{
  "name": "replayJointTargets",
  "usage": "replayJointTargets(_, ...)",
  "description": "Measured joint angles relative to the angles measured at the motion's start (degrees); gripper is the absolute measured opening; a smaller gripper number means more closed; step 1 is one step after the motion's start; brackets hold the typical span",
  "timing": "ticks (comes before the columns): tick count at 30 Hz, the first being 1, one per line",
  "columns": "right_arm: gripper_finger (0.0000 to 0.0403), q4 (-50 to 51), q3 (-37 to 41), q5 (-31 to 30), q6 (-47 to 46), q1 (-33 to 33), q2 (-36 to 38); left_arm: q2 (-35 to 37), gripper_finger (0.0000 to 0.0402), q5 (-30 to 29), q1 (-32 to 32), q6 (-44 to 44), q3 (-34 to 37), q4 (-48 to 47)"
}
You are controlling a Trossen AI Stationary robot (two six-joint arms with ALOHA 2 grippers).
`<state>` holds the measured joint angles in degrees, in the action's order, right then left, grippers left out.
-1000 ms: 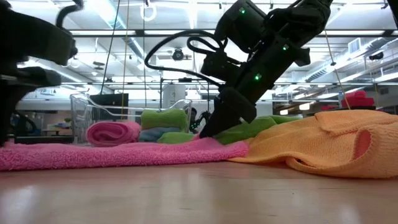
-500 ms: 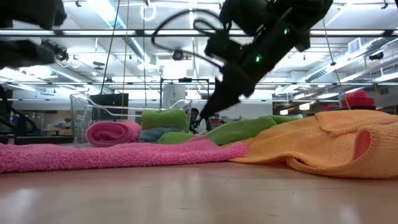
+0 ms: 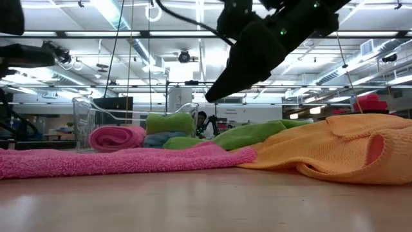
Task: Fold microfiber towels
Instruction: Fold the pink microfiber towel
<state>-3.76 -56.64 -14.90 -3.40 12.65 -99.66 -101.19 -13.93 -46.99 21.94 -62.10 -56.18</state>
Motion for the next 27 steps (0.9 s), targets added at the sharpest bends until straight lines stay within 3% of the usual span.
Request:
replayJointTargets(5, 0.0133, -1.5, 0.0, 0.0, -0.9, 1.5, 0.0, 0.0, 0.0191, -4.4, -1.2, -3.4, 1.7, 1.1)
replayJointTargets(27, 0.0133, -3.3, 0.0, 0.0, -2.1, 4.8, 0.0, 0.0, 0.0169, -2.7, 0.7, -15.7, 2.6, 2.5)
